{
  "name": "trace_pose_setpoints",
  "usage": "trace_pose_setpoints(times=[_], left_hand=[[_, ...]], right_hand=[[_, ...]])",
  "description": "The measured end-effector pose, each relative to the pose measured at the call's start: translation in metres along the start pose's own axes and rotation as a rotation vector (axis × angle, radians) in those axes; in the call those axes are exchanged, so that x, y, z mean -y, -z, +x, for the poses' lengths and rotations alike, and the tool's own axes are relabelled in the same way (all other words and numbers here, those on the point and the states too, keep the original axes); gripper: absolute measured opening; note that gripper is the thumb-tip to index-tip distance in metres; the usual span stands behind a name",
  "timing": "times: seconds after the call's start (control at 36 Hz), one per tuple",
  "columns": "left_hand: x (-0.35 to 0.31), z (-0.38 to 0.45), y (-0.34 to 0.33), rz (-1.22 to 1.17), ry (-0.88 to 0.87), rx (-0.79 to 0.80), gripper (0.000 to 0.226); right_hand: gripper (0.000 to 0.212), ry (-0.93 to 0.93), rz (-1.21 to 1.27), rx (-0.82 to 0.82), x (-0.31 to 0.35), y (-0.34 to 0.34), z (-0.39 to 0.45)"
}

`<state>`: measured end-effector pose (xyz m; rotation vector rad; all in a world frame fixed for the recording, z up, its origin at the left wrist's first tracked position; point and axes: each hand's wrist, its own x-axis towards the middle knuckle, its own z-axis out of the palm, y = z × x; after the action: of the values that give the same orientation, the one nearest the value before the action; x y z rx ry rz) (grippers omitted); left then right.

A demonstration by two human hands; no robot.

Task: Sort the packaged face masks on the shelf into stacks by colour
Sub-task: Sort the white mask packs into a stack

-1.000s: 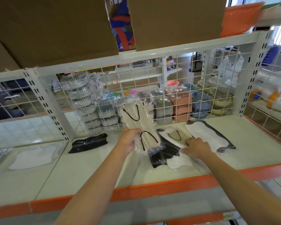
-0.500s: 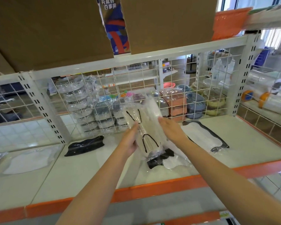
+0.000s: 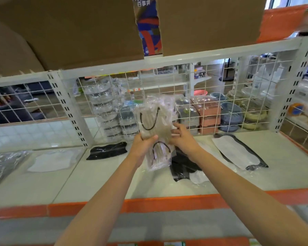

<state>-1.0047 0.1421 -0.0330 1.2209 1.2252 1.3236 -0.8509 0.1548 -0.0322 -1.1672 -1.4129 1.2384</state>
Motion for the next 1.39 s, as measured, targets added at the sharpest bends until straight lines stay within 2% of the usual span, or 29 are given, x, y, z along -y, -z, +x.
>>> trace_pose_setpoints(times=[0.11,0.19,0.22,0.33,0.39,0.44,0.53,0.58,0.61,0.67,0.72,0.78,0.83,0.94,1.0,1.06,1.11,1.19,1.39], left_hand=[[0.009,-0.001,0.01,0.12,-0.003,-0.022,0.02],[0.012,-0.004,0.015,0.159,0.025,-0.036,0.059],[0.013,-0.005,0.016,0.176,0.027,-0.039,0.06],[0.01,-0.007,0.014,0.155,0.048,-0.128,0.024],[0.007,-0.004,0.016,-0.019,0.09,-0.187,0.02],[-0.003,0.001,0.018,-0.32,0.128,-0.202,0.019],[-0.017,0.012,0.025,-0.687,0.157,-0.198,0.021],[-0.025,0.014,0.027,-0.782,0.147,-0.182,0.013],[-0.029,0.014,0.026,-0.805,0.141,-0.167,0.011],[-0.032,0.011,0.022,-0.816,0.129,-0.135,0.012],[-0.031,0.011,0.023,-0.805,0.132,-0.109,0.013],[-0.029,0.012,0.03,-0.771,0.146,-0.115,0.012],[-0.025,0.014,0.043,-0.683,0.13,-0.18,0.01],[-0.019,0.008,0.068,-0.273,-0.008,-0.263,0.028],[-0.015,0.003,0.073,-0.03,-0.035,-0.218,0.037],[-0.012,0.0,0.076,0.114,-0.033,-0.202,0.04],[-0.009,-0.002,0.078,0.127,-0.053,-0.234,0.039],[0.0,-0.009,0.084,0.158,-0.083,-0.304,0.031],[0.075,-0.035,0.102,0.342,0.109,-0.388,0.041]], right_hand=[[0.055,0.038,-0.068,0.028,-0.008,-0.006,-0.002],[0.056,0.023,-0.057,0.059,-0.011,-0.009,-0.004],[0.056,0.019,-0.058,0.069,-0.01,-0.011,-0.005],[0.061,-0.015,-0.097,0.098,-0.015,-0.015,-0.003],[0.065,-0.053,-0.121,0.109,-0.018,-0.014,-0.001],[0.071,-0.11,-0.087,0.082,-0.022,-0.01,0.001],[0.074,-0.231,0.163,-0.03,-0.028,-0.004,0.006],[0.07,-0.303,0.345,-0.064,-0.028,-0.001,0.01],[0.061,-0.303,0.442,-0.037,-0.026,-0.001,0.011],[0.042,-0.257,0.594,0.081,-0.017,-0.003,0.009],[0.034,-0.186,0.62,0.169,-0.011,-0.005,0.01],[0.027,-0.117,0.498,0.115,-0.006,-0.005,0.013],[0.035,-0.075,0.326,0.011,-0.005,-0.001,0.016],[0.031,-0.043,0.184,-0.101,-0.011,0.009,0.02],[0.03,-0.034,0.164,-0.082,-0.012,0.009,0.021],[0.036,-0.038,0.144,-0.061,-0.013,0.004,0.022],[0.041,-0.052,0.154,-0.046,-0.016,-0.003,0.019],[0.032,-0.049,0.165,-0.008,-0.027,-0.011,0.015],[0.018,-0.137,-0.143,0.093,-0.083,-0.02,0.009]])
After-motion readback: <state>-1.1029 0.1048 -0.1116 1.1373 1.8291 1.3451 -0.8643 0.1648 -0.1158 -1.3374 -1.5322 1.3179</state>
